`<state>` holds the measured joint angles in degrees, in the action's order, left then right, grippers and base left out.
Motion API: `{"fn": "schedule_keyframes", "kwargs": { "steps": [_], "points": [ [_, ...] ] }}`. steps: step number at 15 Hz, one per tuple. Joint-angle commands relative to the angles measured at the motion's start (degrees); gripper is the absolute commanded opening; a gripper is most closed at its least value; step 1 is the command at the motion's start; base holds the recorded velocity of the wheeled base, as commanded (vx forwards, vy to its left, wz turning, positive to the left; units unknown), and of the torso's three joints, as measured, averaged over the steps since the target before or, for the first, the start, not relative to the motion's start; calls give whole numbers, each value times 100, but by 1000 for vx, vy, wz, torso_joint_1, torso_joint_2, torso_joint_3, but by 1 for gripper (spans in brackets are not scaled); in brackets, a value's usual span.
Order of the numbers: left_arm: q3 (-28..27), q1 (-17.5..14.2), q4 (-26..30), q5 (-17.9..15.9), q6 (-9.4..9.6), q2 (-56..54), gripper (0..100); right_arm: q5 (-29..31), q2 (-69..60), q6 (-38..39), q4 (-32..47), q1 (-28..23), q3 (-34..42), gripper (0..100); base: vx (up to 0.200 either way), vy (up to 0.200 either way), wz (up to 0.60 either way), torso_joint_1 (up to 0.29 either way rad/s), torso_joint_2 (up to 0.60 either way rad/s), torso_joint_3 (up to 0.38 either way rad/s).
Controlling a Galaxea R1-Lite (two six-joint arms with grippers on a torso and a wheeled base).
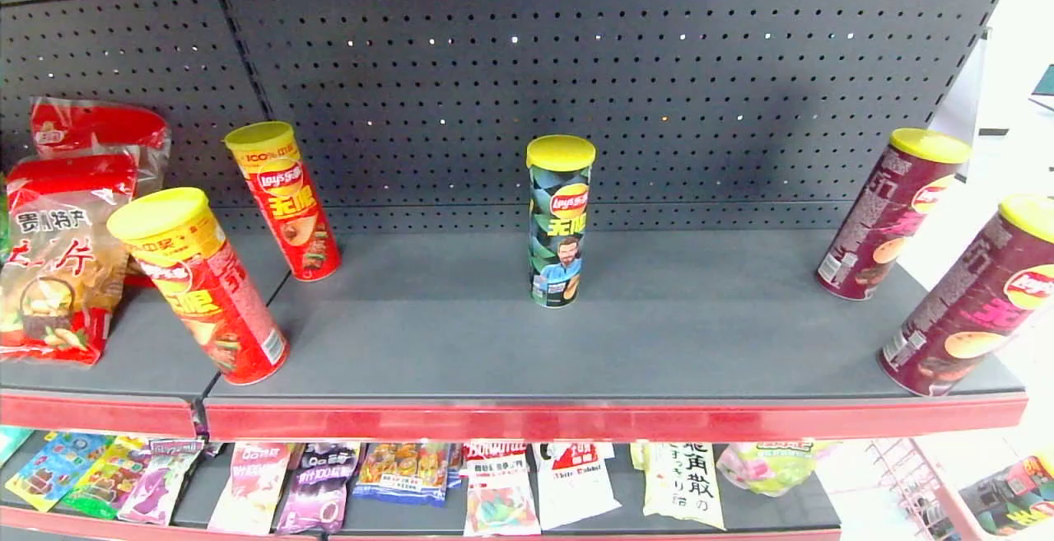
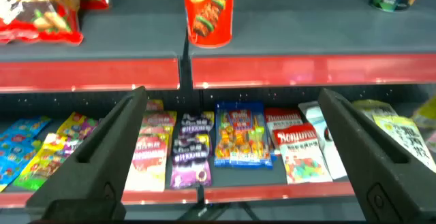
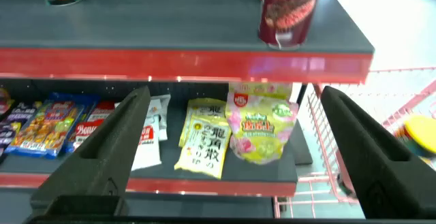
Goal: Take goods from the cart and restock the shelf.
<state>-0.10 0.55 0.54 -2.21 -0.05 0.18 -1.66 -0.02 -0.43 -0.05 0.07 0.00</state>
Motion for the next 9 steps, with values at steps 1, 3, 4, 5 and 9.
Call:
{"fn": "schedule_keyframes", "kwargs": {
  "steps": [1,3,4,5,9],
  "points": [
    [1,-2,-1,1,-4,8,100,-1,2,-1,-4,1,0,100,-200,0,0,2,2,-7],
    [10,-2,-1,1,-4,8,100,-1,2,-1,-4,1,0,100,-100,0,0,-6,-1,-1],
    [10,-2,-1,1,-4,-1,100,-1,2,-10,-4,1,0,100,0,0,0,0,0,0],
    [1,-2,-1,1,5,8,100,-1,2,-10,-4,1,0,100,0,0,0,0,0,0],
    [1,-2,-1,10,22,-1,100,-1,2,-19,-4,1,0,100,0,-200,0,13,2,4]
  ]
}}
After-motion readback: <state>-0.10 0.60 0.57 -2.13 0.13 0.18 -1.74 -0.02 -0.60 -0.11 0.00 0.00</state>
